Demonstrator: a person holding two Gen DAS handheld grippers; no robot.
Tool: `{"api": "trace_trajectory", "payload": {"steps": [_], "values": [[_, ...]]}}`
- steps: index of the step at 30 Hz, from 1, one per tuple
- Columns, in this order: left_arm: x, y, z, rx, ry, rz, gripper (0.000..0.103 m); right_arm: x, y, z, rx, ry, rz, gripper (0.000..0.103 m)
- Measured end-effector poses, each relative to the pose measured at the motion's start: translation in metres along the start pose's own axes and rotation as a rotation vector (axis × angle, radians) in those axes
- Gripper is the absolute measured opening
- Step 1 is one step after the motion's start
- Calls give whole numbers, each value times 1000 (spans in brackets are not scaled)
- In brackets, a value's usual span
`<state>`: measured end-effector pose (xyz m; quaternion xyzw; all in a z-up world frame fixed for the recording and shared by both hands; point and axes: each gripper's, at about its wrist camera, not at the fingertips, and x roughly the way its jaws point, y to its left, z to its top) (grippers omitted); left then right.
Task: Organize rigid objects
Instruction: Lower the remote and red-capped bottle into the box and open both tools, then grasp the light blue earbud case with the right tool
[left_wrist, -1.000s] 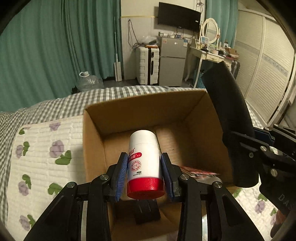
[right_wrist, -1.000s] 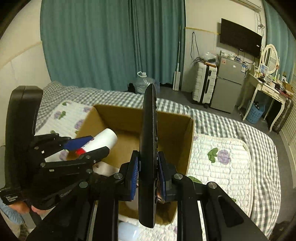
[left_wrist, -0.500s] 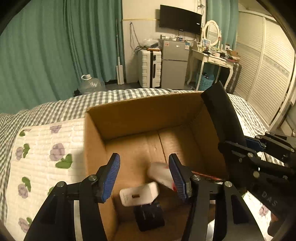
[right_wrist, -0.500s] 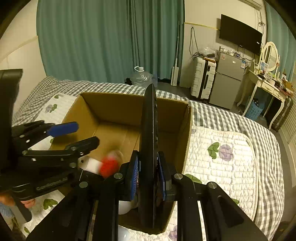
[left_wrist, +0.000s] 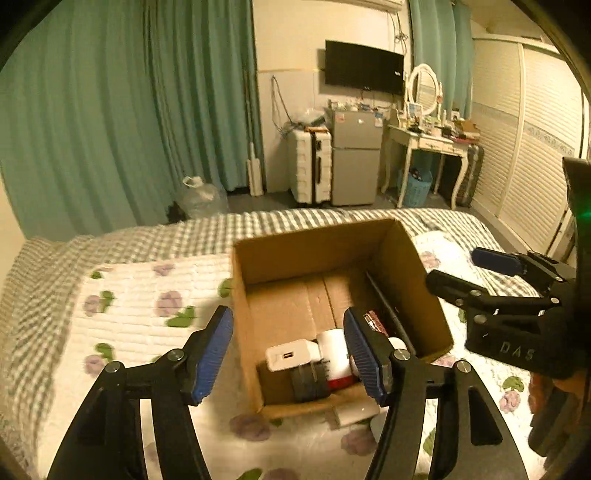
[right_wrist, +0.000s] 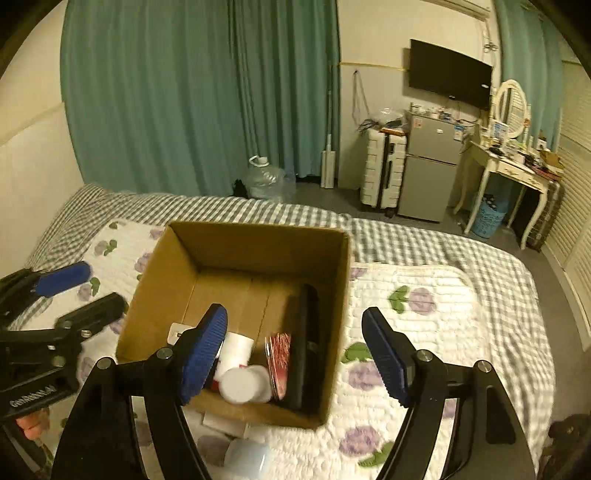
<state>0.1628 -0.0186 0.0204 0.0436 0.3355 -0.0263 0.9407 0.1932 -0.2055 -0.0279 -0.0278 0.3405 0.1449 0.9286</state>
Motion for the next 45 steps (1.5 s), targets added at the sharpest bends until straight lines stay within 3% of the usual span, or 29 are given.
{"api": "trace_trajectory", "payload": {"steps": [4, 7, 10, 16, 20, 25, 32, 38, 39, 40, 42, 43, 45], "values": [[-41, 3, 1, 1, -51, 9, 69, -41, 4, 2, 5, -37, -26, 78], [-68, 6, -2, -2, -80, 12, 71, -78, 11, -8, 0, -73, -32, 89], [-88, 8, -10, -1, -94, 8, 75, -102, 20, -18, -35, -74, -56, 92], [-97, 15, -38, -12, -73, 32, 75, -121, 30, -35, -34, -61, -72, 102], [-74, 25, -68, -50, -12, 46, 75, -105, 37, -51, -35, -6, -75, 102], [-33, 34, -106, -81, 86, 89, 75, -55, 49, -87, -54, 109, -52, 102], [5, 40, -139, -119, 189, 70, 75, 20, 48, -127, -36, 278, 14, 102], [22, 33, -141, -102, 213, 45, 75, 62, 47, -141, -37, 383, 43, 92], [24, 31, -141, -99, 219, 40, 75, 68, 45, -143, -32, 398, 37, 87], [26, 28, -140, -97, 224, 33, 75, 74, 44, -145, -28, 414, 45, 74], [31, 20, -139, -93, 232, 15, 75, 81, 44, -149, -25, 447, 82, 57], [33, 15, -137, -88, 234, 6, 75, 82, 44, -151, -24, 451, 85, 52], [36, 6, -134, -79, 237, -4, 75, 79, 40, -150, -6, 438, 101, 52]]}}
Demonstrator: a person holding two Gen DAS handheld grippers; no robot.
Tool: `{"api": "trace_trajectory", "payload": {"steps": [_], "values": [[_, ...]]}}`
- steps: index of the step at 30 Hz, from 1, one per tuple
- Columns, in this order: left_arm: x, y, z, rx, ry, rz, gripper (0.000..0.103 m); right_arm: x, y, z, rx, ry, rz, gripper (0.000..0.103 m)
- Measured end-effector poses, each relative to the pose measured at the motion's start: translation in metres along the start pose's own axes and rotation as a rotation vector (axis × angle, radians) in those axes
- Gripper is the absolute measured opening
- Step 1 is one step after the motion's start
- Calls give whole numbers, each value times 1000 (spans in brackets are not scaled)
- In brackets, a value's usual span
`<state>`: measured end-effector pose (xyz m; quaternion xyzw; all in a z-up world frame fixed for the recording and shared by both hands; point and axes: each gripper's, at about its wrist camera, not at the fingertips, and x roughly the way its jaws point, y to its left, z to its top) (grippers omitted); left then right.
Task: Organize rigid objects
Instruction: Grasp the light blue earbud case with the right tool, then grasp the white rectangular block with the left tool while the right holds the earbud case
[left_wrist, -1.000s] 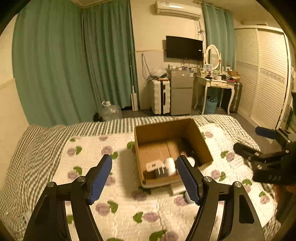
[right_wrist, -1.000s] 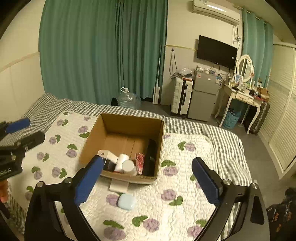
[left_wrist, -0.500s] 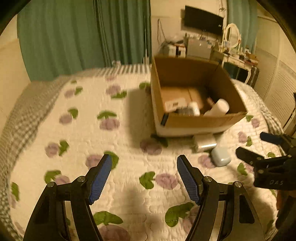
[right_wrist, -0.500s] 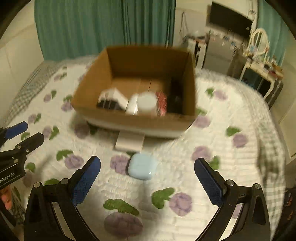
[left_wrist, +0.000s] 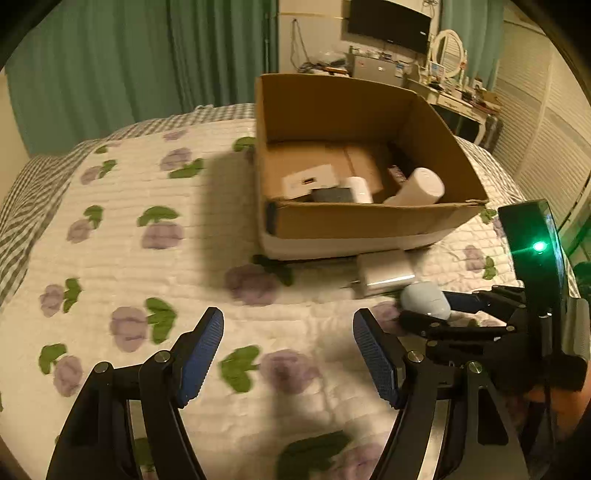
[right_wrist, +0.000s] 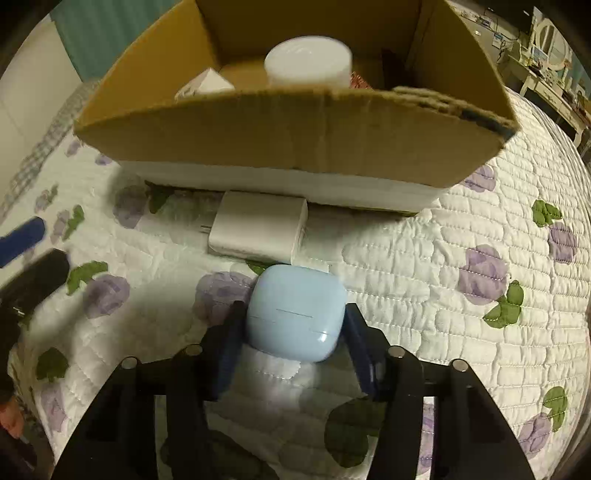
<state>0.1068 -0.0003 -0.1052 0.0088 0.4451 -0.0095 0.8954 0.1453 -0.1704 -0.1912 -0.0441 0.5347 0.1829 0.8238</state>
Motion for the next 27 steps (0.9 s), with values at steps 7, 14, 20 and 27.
{"api": "trace_trajectory", "payload": {"steps": [7, 14, 20, 27], "values": [[17, -47, 18, 69, 49, -67, 75, -39, -36, 3, 40, -113, -78, 52], [45, -79, 35, 91, 83, -79, 75, -54, -74, 2, 130, -153, -104, 52], [66, -81, 39, 69, 112, -79, 75, -52, -79, 2, 141, -157, -75, 52], [88, -82, 36, 30, 124, 17, 75, -44, -84, 2, 149, -159, -55, 52]]}}
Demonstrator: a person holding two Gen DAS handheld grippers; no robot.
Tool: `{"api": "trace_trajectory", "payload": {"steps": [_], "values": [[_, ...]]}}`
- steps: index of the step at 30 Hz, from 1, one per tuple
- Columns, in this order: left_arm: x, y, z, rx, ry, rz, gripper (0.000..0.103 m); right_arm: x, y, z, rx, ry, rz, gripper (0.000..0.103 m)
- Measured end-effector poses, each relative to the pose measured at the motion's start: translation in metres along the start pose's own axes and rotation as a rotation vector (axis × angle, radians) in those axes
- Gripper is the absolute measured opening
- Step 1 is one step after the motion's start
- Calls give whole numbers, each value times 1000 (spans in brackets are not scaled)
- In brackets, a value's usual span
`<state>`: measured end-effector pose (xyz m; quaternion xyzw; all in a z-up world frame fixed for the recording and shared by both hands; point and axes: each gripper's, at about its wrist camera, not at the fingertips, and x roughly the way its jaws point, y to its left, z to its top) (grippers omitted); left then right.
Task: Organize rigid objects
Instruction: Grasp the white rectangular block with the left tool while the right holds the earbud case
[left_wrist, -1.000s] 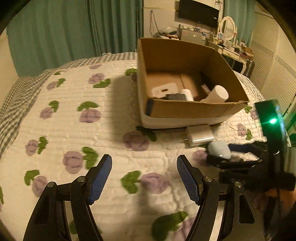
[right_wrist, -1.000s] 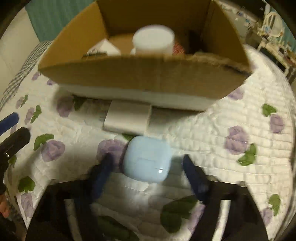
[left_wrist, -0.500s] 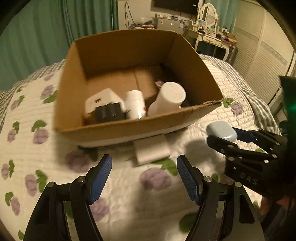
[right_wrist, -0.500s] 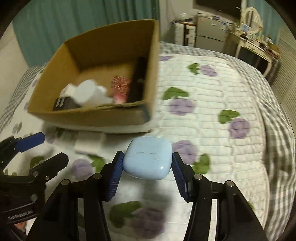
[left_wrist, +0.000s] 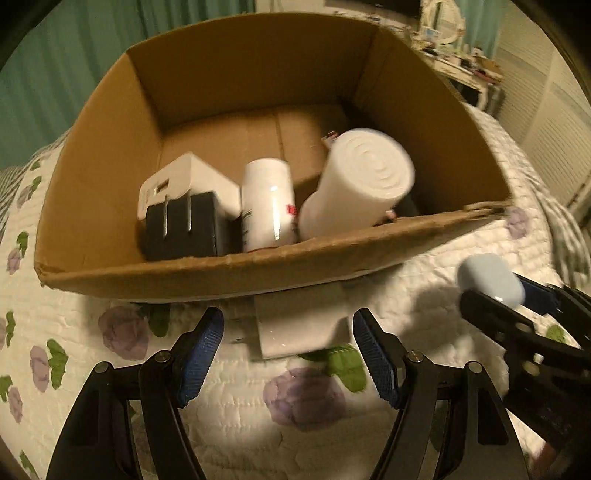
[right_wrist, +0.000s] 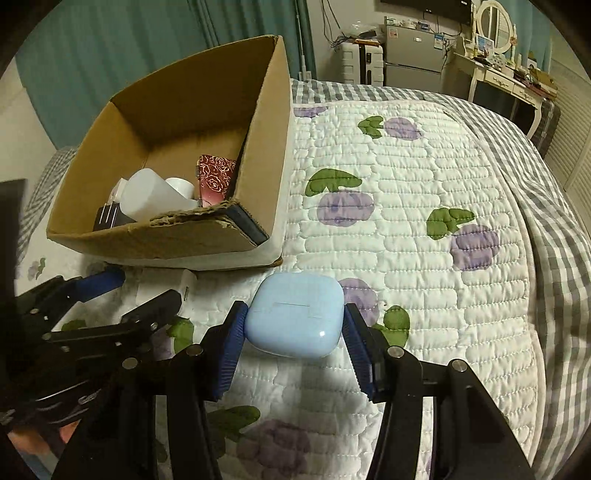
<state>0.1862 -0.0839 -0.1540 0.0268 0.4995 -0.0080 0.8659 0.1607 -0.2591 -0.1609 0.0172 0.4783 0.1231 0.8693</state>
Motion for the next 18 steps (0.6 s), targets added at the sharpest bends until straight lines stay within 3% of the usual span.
{"api": "trace_trajectory", "payload": {"steps": [9, 11, 13, 18], "values": [[15, -3, 1, 7, 22, -5, 72, 2, 1, 1, -7, 0, -5, 52], [13, 1, 0, -1, 17, -9, 69, 1, 3, 1, -10, -1, -7, 52], [6, 6, -2, 7, 12, -39, 54, 0, 4, 1, -12, -3, -9, 52], [-1, 6, -8, 37, 8, -26, 54, -6, 9, 0, -21, -11, -9, 52]]}}
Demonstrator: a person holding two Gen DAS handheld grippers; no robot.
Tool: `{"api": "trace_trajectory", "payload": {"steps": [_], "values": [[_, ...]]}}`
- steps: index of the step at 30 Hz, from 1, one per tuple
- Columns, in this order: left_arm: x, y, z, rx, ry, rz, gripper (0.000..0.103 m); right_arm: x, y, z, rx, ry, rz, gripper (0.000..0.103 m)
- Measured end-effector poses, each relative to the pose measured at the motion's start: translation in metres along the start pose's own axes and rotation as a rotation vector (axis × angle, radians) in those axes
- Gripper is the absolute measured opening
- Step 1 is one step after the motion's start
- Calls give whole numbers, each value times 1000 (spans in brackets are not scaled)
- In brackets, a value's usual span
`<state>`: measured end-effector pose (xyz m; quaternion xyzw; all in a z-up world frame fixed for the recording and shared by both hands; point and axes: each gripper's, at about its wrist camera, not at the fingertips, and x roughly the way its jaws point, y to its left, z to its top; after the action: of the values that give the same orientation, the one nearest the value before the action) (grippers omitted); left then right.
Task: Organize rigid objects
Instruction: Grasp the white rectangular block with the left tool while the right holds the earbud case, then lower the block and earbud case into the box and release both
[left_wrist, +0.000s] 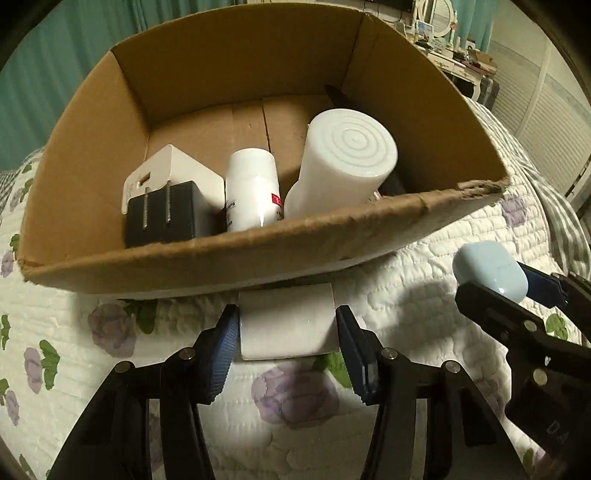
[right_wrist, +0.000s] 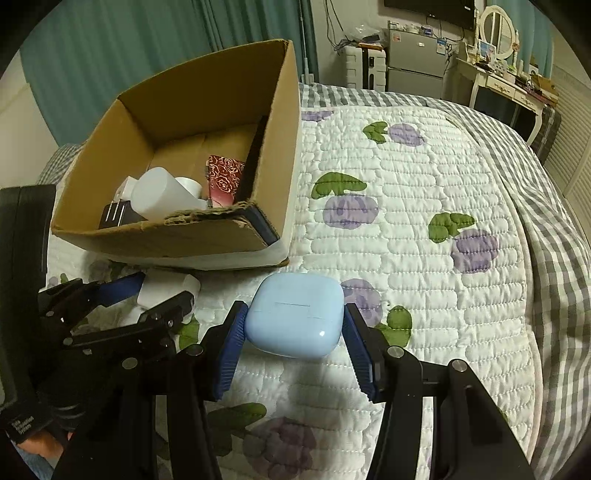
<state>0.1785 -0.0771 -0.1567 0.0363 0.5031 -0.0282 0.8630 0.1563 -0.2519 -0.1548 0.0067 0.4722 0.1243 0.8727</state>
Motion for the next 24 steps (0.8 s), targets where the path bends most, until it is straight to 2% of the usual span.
{"api": "trace_trajectory", "payload": {"steps": [6, 14, 17, 18, 24], "values": [[-33, 8, -11, -6, -44, -25, 53, -18, 6, -2, -17, -25, -3, 52], [-105, 9, -9, 5, -155, -47, 53, -70, 18, 3, -48, -94, -7, 52], [-132, 17, -7, 9, -210, -49, 53, -92, 24, 12, -60, -127, 2, 52], [-139, 17, -4, 9, -227, -49, 53, -101, 27, 17, -60, -140, 28, 52], [-181, 34, 22, 13, -330, -48, 53, -143, 52, 51, -110, -239, 64, 52]]}}
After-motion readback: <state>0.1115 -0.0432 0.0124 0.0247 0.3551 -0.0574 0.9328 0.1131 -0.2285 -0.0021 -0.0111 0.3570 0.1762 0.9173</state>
